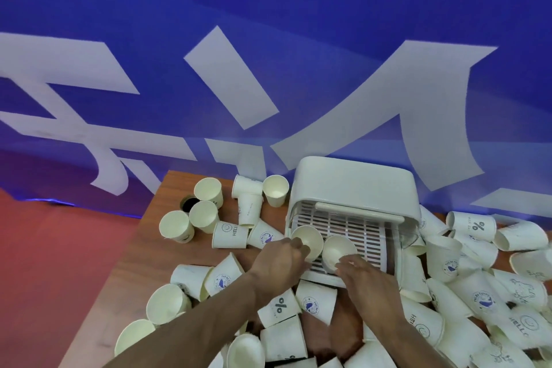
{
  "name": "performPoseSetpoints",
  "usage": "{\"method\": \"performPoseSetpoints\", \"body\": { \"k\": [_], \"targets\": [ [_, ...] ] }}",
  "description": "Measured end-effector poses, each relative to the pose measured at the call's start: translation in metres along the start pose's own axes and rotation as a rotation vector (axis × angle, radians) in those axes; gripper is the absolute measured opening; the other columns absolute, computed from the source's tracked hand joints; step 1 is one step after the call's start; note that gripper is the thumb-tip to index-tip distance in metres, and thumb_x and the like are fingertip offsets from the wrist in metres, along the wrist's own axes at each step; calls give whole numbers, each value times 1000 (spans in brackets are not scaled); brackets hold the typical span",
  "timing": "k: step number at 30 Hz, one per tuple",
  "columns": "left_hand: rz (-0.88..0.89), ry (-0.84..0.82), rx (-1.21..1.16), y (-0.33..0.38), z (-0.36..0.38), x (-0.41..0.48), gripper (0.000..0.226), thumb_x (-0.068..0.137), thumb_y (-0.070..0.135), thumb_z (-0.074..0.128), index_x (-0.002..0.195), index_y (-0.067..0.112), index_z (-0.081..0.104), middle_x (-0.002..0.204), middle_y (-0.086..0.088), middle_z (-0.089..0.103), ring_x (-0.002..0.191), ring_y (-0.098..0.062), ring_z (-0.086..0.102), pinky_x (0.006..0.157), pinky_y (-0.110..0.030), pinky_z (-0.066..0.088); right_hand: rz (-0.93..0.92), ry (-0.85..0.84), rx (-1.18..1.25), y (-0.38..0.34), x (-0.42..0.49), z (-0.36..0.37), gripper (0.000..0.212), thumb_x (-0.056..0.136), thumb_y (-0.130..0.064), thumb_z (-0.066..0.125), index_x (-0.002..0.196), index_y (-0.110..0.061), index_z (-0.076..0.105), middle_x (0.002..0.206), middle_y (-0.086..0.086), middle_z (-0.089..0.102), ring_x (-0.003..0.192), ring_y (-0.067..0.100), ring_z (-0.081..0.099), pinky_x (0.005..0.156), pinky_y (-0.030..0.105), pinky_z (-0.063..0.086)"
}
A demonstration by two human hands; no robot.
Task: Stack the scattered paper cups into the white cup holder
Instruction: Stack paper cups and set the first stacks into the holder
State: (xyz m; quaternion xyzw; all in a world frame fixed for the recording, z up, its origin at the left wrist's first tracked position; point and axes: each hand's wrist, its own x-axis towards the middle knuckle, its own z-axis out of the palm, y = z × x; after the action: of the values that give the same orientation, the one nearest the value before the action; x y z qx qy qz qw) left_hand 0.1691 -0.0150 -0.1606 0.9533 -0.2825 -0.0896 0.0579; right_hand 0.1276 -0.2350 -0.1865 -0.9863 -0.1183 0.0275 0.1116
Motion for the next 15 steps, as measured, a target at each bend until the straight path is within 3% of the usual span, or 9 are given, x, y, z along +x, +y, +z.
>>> {"method": "performPoseSetpoints", "body": {
  "k": [2, 6, 9, 12, 15],
  "targets": [
    [48, 67, -49, -8, -5, -14, 21, 93, 27, 47, 97, 14, 62, 92, -5, 62, 75, -25, 60, 55, -33, 48, -38, 99, 127, -4, -8, 0, 13, 91, -31, 64, 103, -31, 69, 119, -18, 62, 66, 2, 63, 44, 18, 37],
    [122, 152, -25, -46, -17, -53, 11, 85, 17, 54, 74, 13, 56, 70, -3, 56, 57, -24, 51, 46, -34, 43, -304, 114, 177, -28, -13, 10, 19, 87, -23, 57, 102, -30, 66, 128, -16, 53, 72, -2, 58, 49, 13, 33],
    [13, 139, 35, -87, -23, -87, 12, 84, 21, 57, 74, 15, 57, 69, -1, 55, 57, -22, 51, 46, -34, 42, -424, 22, 178, -72, 7, 10, 28, 78, -13, 69, 99, -31, 65, 127, -16, 55, 72, 1, 61, 47, 20, 43],
    [-126, 116, 76, -127, -30, -120, 12, 76, 20, 70, 71, 18, 60, 67, 3, 56, 53, -19, 55, 40, -25, 32, -391, -42, 192, -122, 36, 9, 29, 77, -9, 72, 96, -30, 67, 129, -15, 57, 64, 6, 61, 43, 27, 46],
    [-287, 103, 67, -162, -29, -143, 15, 71, 14, 74, 76, 18, 60, 66, 3, 54, 46, -22, 52, 36, -26, 26, -352, -86, 185, -162, 66, 17, 26, 86, -13, 64, 106, -29, 66, 137, -16, 52, 74, 9, 65, 55, 30, 51]
  ]
}}
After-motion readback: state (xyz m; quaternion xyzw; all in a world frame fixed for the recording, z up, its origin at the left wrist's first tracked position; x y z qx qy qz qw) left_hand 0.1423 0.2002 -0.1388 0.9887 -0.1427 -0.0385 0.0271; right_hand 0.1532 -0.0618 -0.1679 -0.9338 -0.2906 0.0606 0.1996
